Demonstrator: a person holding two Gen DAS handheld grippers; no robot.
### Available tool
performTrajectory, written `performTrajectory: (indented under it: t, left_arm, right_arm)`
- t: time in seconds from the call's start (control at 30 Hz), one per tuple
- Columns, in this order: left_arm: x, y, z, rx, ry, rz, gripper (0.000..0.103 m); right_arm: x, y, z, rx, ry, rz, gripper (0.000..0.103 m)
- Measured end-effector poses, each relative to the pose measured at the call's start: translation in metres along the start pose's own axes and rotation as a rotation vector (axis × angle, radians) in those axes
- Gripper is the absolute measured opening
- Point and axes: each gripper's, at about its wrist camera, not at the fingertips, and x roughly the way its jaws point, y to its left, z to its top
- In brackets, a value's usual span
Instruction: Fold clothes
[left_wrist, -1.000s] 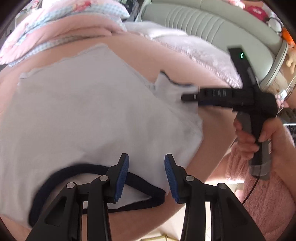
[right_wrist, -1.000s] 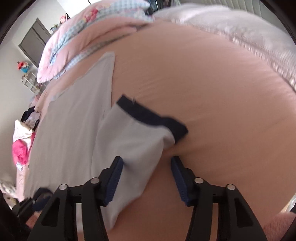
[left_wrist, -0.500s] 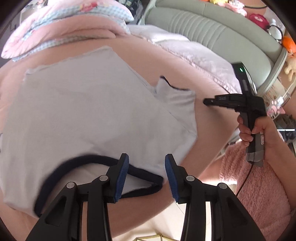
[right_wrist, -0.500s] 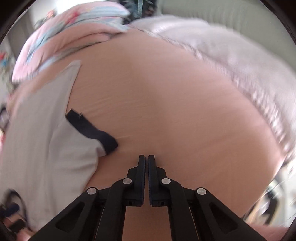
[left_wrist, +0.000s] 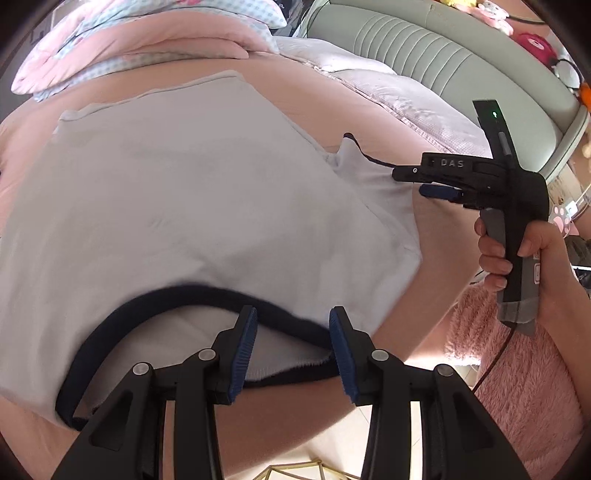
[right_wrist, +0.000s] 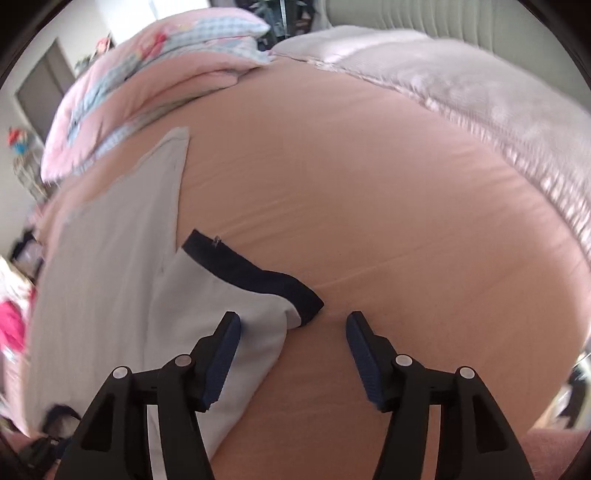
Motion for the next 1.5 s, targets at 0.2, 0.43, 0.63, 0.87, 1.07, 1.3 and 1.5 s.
performTrajectory:
  t: [0.2, 0.43, 0.63, 0.87, 1.07, 1.3, 1.5]
  left_arm:
    - [0.007, -0.010, 0.042, 0.033, -0.027, -0.005, 0.037]
    - [0.022, -0.022, 0.061, 0.054, -0.024, -0.021, 0.037]
    - [0.056, -0.027, 0.079, 0.078, 0.015, -0.023, 0.037]
    - [0.044, -0.036, 0.076, 0.140, 0.017, 0.051, 0.040]
    - [-0.016, 0.022, 0.040, -0.027, -0.041, 0.171, 0.040]
    - [-0.024, 0.059, -0.024, -0.131, 0.088, 0.194, 0.040]
    - [-0.080, 0.070, -0.050, -0.130, 0.007, 0.257, 0.041]
  right_arm:
    - [0.015, 0.007, 0.005, -0.047, 0.041, 0.126, 0.006]
    - [-0.023, 0.014, -0.001, -0.143, -0.120, 0.037, 0.005]
    - [-0.014, -0.040, 0.001, 0.018, -0.037, 0.023, 0.005]
    - [-0.029, -0.064, 0.012, 0.150, -0.079, -0.051, 0.013]
    - [-0.070, -0.006, 0.012, -0.050, -0.218, 0.039, 0.014]
    - [-0.005, 0.113, -0.069, -0.475, 0.153, 0.191, 0.014]
    - [-0.028, 0.113, -0.105, -0.695, 0.142, 0.033, 0.017]
